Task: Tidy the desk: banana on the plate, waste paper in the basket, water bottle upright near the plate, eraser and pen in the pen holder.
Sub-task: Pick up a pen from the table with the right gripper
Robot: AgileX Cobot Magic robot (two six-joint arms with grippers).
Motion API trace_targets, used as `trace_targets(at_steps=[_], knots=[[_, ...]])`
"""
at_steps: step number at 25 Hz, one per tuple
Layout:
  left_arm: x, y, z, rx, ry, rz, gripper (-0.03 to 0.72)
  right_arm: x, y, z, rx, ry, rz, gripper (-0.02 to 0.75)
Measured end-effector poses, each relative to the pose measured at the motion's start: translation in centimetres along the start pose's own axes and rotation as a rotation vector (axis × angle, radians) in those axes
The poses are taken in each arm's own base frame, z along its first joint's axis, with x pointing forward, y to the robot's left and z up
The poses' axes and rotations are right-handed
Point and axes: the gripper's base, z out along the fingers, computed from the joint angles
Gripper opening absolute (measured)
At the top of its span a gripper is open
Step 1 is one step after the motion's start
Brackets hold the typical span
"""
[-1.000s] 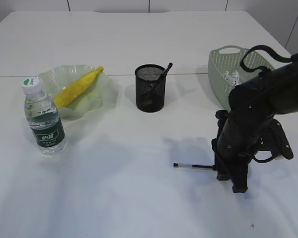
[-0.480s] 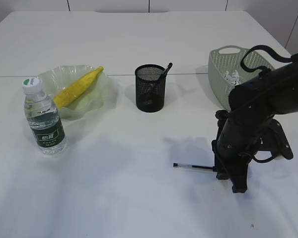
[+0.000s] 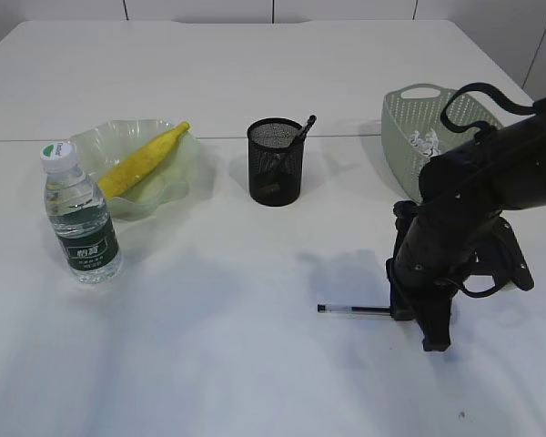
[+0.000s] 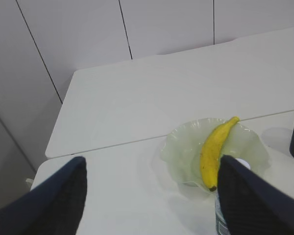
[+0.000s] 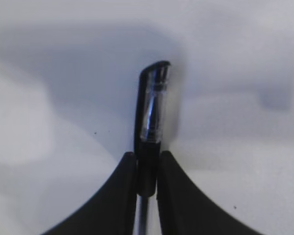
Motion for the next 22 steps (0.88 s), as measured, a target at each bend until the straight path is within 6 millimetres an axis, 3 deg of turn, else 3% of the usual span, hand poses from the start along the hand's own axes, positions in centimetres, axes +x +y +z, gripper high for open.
trace_targets(at_steps=[22], knots=[[-0.06, 0.0, 0.0, 0.0, -0.006, 0.0, 0.591, 0.0, 0.02, 0.0, -0.002, 0.0, -0.061, 0.081]])
